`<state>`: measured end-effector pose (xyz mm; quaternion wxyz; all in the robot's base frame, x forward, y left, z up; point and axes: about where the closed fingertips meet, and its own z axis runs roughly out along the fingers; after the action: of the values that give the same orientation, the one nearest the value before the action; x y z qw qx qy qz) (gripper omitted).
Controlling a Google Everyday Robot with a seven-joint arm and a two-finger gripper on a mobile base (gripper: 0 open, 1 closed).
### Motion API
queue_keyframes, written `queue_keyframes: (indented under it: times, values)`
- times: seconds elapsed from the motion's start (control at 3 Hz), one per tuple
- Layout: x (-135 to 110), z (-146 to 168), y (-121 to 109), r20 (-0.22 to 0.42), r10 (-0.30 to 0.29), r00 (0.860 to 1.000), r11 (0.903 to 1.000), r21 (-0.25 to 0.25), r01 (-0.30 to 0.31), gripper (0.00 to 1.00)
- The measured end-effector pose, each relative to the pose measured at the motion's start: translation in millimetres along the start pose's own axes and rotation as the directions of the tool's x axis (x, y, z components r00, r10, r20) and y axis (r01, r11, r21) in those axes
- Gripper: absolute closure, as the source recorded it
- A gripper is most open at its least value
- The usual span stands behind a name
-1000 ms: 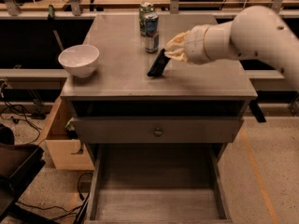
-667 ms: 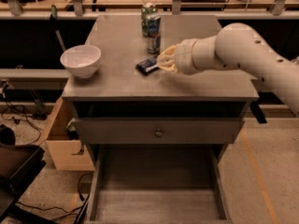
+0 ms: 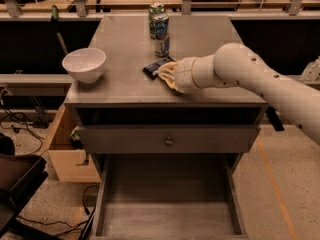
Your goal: Pick rxbar blueberry from white bowl and place on counter
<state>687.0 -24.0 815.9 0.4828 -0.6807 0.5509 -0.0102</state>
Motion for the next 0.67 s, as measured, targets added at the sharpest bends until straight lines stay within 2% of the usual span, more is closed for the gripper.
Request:
queue_keyframes:
  times: [0.67]
  values:
    - [-2.4, -2.4, -3.1, 0.000, 0.000, 1.000, 1.0000, 0.000, 0.000, 0.02]
